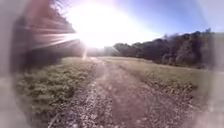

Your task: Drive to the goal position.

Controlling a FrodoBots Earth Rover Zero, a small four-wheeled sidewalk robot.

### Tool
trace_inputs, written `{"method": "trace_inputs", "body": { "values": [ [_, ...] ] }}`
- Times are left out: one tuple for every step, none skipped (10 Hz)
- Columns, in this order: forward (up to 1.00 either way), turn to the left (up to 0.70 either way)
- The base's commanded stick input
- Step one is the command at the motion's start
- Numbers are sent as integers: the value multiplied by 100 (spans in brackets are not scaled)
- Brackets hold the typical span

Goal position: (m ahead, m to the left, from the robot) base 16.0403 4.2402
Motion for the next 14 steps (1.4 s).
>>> {"method": "trace_inputs", "body": {
  "values": [
    [85, 0],
    [85, 0],
    [85, 0],
    [85, 0],
    [85, 0],
    [85, 0],
    [85, 0],
    [85, 0],
    [85, 0],
    [85, -9],
    [85, -22],
    [85, -29],
    [85, 0],
    [85, 0]
  ]
}}
